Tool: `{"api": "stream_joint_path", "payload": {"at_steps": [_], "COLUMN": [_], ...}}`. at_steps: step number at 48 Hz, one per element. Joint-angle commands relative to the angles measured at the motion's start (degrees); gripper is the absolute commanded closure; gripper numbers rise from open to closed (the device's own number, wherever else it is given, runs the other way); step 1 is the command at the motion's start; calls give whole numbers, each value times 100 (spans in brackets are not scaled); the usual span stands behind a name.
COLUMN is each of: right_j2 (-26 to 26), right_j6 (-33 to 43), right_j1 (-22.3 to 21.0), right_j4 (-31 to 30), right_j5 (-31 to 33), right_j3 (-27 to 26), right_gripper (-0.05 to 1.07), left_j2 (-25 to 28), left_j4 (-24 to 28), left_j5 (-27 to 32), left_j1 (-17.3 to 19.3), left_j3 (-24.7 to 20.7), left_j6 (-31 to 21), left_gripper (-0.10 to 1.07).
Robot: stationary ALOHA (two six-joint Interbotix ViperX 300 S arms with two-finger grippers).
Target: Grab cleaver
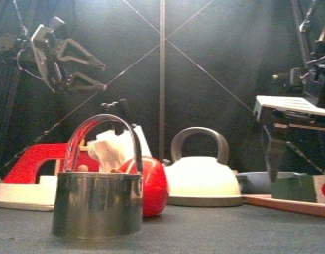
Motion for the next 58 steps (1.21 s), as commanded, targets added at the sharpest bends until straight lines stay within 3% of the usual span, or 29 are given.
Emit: {"api": "stream_joint_path", "payload": {"at_steps": [1,47,58], "right_j2": [-193,-439,-773], "right_j6": [-9,-44,-615], "right_j1": [-9,9,0], "right_j4": [-26,-563,-791], "right_j5": [26,35,53], "right_j3": [-88,-9,26], "right_gripper": [3,3,3], "left_j2": [0,0,0], "left_j4": [-9,-9,-9], "left_j5": [-26,-26,-35], "left_j1": [-18,-18,-18], "left_j3": [-62,-35,-123], "left_j6": [0,9,26], "left_gripper": [2,2,2]}}
